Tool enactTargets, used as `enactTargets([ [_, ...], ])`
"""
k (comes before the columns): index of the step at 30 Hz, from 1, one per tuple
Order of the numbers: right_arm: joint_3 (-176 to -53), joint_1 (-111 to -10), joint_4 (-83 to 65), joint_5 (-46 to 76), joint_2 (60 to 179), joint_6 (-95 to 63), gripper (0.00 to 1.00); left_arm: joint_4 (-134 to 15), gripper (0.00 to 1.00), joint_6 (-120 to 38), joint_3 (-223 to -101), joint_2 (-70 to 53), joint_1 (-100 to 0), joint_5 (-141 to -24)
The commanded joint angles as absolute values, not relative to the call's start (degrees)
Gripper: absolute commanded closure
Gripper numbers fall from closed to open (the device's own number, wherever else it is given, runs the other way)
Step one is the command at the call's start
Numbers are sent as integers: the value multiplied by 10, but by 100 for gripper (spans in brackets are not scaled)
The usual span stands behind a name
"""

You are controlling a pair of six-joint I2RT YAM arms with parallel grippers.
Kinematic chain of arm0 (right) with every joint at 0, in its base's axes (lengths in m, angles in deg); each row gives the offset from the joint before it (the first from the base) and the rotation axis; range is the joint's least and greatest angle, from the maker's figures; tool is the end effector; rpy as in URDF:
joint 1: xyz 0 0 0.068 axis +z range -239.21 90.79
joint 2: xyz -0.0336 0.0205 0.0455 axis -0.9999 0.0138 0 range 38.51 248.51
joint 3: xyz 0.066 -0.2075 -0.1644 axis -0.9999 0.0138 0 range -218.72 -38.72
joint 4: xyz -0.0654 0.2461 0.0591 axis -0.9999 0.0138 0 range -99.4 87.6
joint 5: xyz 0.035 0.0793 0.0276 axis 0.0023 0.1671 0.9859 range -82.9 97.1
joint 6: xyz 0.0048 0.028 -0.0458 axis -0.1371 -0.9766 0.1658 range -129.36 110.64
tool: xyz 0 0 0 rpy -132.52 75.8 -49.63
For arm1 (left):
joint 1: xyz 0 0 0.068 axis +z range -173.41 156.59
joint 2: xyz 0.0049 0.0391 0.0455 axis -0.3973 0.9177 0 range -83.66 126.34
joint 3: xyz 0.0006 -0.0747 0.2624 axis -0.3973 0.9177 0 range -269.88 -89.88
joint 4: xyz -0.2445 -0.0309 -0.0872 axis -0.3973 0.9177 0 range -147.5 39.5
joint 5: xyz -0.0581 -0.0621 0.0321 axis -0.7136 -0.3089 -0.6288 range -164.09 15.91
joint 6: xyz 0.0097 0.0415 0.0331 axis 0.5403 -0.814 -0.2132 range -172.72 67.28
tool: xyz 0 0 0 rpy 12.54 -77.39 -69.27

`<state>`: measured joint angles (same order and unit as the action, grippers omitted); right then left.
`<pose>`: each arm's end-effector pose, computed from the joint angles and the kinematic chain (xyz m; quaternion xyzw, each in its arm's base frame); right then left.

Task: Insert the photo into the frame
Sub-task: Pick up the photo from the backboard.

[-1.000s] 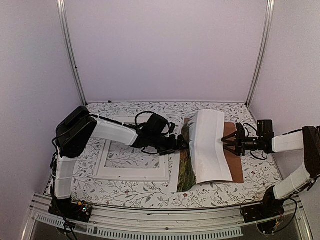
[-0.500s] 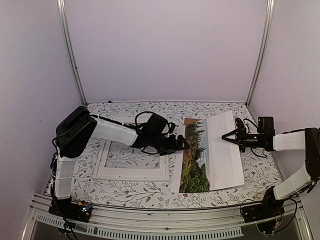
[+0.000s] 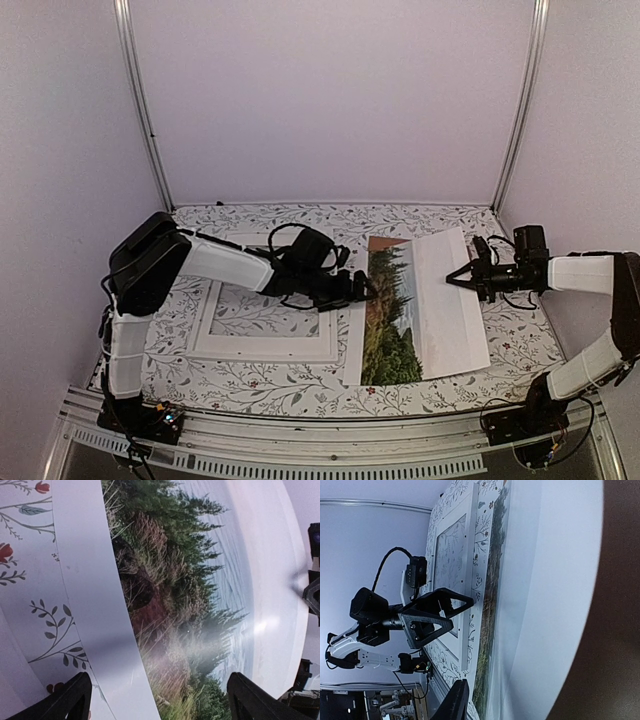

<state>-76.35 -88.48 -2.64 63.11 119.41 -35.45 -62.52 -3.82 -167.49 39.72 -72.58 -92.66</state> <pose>0.2577 0.0327 0.1780 0.0256 0.8448 0.4992 0.1911 0.2927 -0.3560 0.1299 0.0693 0.8970 -0.4067 0.1589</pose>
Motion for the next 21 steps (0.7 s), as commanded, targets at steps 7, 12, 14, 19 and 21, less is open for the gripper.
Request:
enactTargets([
  [7, -810, -884, 45, 572, 1180, -317, 92, -554, 3, -57, -1656, 359, -712, -907],
  [12, -851, -884, 86, 566, 1176, -297, 100, -537, 1, -79, -1641, 306, -701, -889],
  [14, -874, -884, 105, 567, 1171, -296, 100, -528, 0, -91, -1623, 274, -692, -871],
  [19, -943, -882, 149, 550, 1144, -312, 100, -489, 0, -130, -1606, 195, -678, -819],
  [21, -973, -875, 162, 532, 1135, -327, 100, -476, 0, -148, -1614, 172, -679, -807],
])
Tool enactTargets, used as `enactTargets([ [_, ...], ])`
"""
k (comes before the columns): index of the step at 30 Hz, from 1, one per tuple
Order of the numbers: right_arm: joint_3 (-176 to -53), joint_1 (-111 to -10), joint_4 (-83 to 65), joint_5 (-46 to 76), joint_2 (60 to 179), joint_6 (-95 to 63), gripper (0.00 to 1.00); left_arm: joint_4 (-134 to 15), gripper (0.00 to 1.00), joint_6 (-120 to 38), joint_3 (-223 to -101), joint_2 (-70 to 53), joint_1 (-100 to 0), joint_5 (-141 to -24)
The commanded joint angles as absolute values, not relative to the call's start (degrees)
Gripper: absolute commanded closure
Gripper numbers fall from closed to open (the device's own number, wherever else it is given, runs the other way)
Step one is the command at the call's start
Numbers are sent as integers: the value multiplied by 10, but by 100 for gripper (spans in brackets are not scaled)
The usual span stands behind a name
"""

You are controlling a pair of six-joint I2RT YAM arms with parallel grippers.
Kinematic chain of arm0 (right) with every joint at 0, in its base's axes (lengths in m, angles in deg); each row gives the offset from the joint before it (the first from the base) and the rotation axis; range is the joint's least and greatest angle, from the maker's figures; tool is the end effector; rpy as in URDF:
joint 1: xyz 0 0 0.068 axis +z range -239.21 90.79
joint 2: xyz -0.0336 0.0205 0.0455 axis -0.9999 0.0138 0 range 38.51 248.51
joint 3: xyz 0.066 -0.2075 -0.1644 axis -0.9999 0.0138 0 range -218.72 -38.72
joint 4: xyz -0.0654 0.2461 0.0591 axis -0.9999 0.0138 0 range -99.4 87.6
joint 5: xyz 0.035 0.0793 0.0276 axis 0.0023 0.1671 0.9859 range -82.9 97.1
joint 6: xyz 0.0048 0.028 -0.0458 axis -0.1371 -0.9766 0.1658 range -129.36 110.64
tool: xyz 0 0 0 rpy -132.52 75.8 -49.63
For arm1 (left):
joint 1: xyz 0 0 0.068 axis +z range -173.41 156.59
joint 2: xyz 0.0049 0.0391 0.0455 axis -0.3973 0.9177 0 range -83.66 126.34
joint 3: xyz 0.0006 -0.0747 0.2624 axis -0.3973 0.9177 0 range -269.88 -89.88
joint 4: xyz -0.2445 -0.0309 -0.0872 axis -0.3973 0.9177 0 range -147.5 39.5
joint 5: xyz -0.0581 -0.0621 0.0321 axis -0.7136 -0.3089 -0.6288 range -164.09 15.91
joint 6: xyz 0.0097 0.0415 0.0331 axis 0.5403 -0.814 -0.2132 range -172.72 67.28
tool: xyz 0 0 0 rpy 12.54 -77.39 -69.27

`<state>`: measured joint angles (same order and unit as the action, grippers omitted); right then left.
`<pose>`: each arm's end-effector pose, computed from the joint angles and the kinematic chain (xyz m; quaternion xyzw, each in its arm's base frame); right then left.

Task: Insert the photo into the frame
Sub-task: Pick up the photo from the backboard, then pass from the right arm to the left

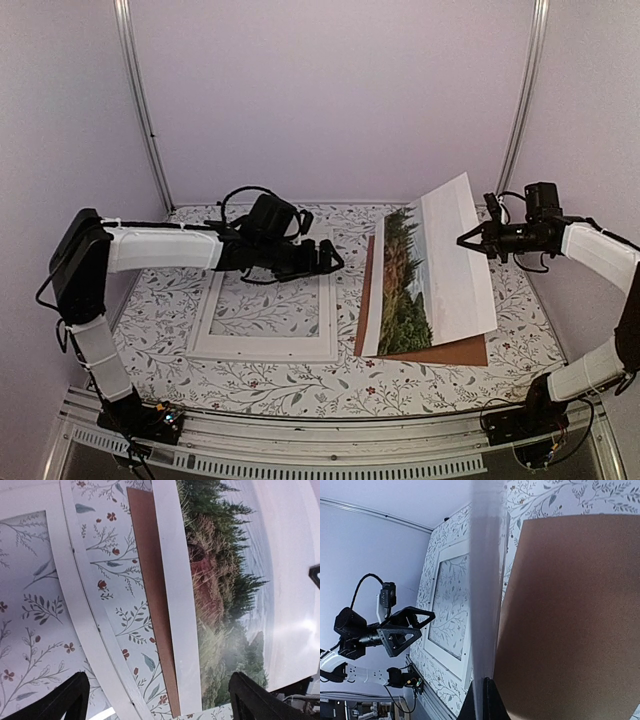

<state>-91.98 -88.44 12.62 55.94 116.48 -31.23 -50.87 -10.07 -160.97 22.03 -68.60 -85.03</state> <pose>0.2791 0.0305 0.2529 0.0052 0.8600 0.4427 0.2537 0.2835 -0.2950 0.2061 0.0594 0.9055 -0.3476 0.2358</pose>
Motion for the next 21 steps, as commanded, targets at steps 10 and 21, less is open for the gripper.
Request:
enactTargets([
  [10, -1114, -810, 163, 462, 1167, -424, 100, -476, 0, -298, -1686, 138, -780, -663],
  [21, -1116, -678, 86, 236, 1195, -504, 100, -329, 0, -277, -1909, 224, -877, -527],
])
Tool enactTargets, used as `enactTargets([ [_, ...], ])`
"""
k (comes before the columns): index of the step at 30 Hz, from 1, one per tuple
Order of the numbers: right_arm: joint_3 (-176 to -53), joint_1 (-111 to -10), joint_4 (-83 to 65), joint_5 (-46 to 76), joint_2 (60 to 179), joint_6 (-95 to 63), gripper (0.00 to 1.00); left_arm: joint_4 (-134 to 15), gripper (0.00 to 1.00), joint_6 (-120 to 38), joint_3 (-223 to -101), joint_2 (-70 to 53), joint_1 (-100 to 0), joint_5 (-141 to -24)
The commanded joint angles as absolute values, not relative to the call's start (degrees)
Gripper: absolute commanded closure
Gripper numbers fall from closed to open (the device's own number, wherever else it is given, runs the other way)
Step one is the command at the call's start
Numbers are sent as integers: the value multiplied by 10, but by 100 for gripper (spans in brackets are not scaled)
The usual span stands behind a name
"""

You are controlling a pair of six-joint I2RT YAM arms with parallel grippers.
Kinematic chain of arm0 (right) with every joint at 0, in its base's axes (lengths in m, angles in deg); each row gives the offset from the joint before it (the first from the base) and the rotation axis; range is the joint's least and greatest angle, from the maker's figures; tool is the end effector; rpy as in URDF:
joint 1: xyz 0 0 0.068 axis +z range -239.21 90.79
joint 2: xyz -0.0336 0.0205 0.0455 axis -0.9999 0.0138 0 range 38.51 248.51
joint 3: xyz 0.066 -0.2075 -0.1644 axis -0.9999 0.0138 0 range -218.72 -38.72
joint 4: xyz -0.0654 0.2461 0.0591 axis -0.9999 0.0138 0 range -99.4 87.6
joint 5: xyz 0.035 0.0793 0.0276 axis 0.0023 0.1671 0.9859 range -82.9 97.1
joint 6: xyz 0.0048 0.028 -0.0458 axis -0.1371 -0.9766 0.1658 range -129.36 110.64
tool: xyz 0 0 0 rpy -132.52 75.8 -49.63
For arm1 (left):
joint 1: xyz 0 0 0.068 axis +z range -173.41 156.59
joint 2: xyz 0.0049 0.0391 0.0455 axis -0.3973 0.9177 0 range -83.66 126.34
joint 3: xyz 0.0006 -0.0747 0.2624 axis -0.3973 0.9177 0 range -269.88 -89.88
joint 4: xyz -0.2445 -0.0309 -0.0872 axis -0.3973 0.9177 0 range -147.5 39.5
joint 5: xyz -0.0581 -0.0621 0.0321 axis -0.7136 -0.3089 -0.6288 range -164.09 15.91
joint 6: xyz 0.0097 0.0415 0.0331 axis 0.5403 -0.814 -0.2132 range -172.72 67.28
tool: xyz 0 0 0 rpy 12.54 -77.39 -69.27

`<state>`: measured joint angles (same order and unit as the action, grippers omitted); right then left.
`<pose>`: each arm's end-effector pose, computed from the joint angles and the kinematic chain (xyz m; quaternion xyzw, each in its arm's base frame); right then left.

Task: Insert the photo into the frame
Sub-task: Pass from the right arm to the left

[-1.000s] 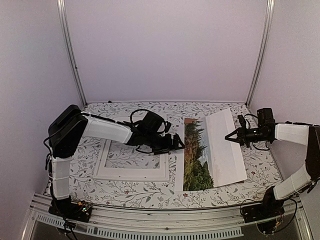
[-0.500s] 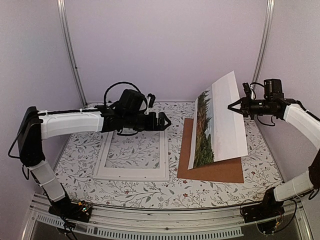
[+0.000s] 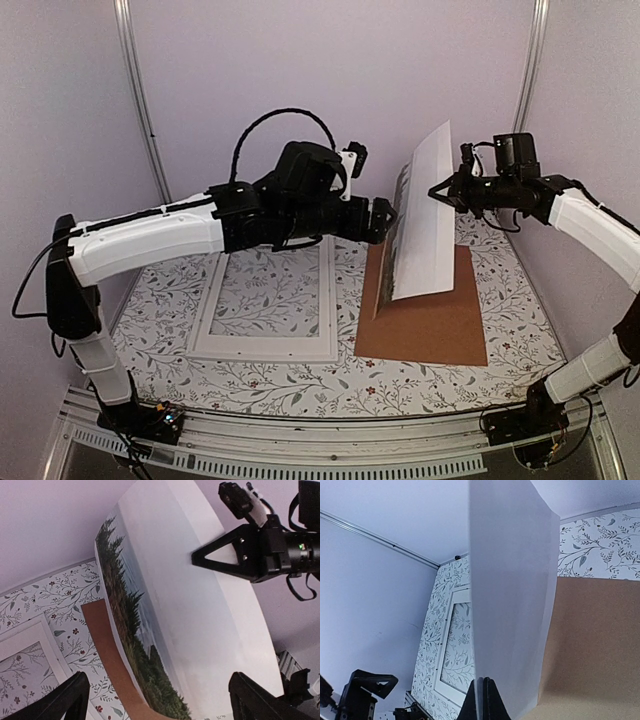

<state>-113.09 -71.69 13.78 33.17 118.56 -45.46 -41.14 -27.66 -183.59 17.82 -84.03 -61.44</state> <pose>0.2976 0.1102 0.3579 0.0222 0.8464 0.3967 0.3546 0.2141 -0.3644 0.3540 0.1977 0.8126 -0.2997 0.4591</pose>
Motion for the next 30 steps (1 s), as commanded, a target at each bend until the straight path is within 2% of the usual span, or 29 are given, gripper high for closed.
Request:
enactTargets([
  [1, -1109, -666, 73, 214, 1195, -512, 100, -312, 0, -277, -1930, 243, -884, -513],
  [6, -1113, -614, 52, 117, 1192, -540, 100, -261, 0, -289, -2012, 296, -915, -465],
  [12, -1176, -585, 113, 41, 1221, -550, 100, -260, 0, -304, -2034, 313, -929, -446],
  [20, -1184, -564, 108, 20, 1234, -555, 100, -260, 0, -307, -2059, 340, -933, -474],
  [30, -1188, -553, 100, 25, 1240, -560, 100, -268, 0, -322, -2060, 355, -936, -445],
])
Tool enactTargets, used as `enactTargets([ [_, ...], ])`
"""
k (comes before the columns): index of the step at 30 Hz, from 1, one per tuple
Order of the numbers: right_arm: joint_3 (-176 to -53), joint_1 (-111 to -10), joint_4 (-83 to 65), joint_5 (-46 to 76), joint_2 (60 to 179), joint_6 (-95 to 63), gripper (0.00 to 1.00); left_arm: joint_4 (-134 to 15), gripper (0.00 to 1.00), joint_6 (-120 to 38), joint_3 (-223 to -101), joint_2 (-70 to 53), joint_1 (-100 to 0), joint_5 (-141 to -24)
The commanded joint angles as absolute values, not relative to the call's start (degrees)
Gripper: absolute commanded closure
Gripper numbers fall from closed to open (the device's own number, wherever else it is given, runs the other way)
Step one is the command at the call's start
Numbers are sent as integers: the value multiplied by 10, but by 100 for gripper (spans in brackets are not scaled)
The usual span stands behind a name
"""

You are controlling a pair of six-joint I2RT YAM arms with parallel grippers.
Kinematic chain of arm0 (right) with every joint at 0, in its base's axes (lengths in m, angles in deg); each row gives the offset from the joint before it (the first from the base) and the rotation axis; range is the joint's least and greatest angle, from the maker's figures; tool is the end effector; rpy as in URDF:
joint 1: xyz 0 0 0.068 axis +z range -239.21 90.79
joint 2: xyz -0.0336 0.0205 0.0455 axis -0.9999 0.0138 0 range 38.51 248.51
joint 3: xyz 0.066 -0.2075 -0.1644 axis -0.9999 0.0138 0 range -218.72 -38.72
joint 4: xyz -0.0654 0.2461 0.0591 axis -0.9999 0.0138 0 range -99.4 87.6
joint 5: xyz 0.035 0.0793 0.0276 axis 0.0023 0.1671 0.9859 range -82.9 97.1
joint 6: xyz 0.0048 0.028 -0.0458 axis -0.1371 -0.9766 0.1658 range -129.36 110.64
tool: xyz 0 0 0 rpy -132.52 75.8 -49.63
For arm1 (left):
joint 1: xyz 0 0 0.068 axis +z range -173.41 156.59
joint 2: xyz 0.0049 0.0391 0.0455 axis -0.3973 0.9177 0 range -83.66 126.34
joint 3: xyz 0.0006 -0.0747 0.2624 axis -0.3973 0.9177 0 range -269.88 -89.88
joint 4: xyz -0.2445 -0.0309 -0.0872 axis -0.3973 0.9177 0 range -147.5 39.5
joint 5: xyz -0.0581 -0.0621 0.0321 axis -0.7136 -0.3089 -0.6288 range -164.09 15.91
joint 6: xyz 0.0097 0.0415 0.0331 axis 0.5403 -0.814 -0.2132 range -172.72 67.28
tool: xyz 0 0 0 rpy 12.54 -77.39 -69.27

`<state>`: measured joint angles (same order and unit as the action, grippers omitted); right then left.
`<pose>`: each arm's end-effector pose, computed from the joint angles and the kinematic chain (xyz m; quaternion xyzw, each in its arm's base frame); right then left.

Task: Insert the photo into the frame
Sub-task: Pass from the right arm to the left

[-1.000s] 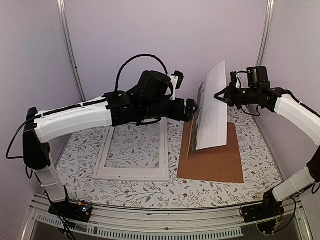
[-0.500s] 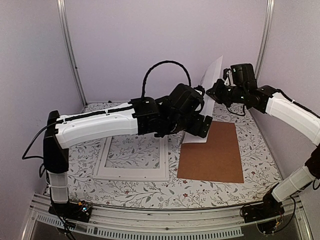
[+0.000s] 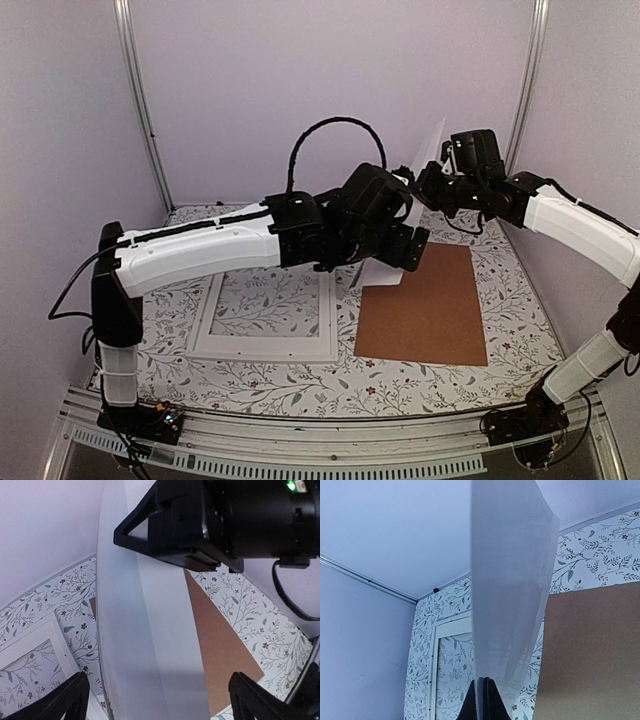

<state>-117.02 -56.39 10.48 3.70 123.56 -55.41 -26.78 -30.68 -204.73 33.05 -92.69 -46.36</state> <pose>0.2916 0.1854 0.3582 0.1135 0.8432 0.3139 0.4215 0.1833 -0.4378 0.3445 0.2357 0.8263 -0.1867 0.4763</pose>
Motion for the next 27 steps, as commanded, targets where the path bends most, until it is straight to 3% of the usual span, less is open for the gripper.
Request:
enactTargets([
  [1, -1188, -552, 101, 25, 1241, -559, 100, -266, 0, -324, -2063, 360, -935, -438],
  [8, -1187, -547, 100, 25, 1242, -562, 100, -244, 7, -341, -2099, 393, -936, -394],
  [16, -1179, -546, 98, 18, 1243, -560, 99, -245, 30, -346, -2100, 393, -935, -378],
  [27, -1177, -542, 89, 27, 1250, -557, 96, -251, 71, -349, -2100, 394, -936, -397],
])
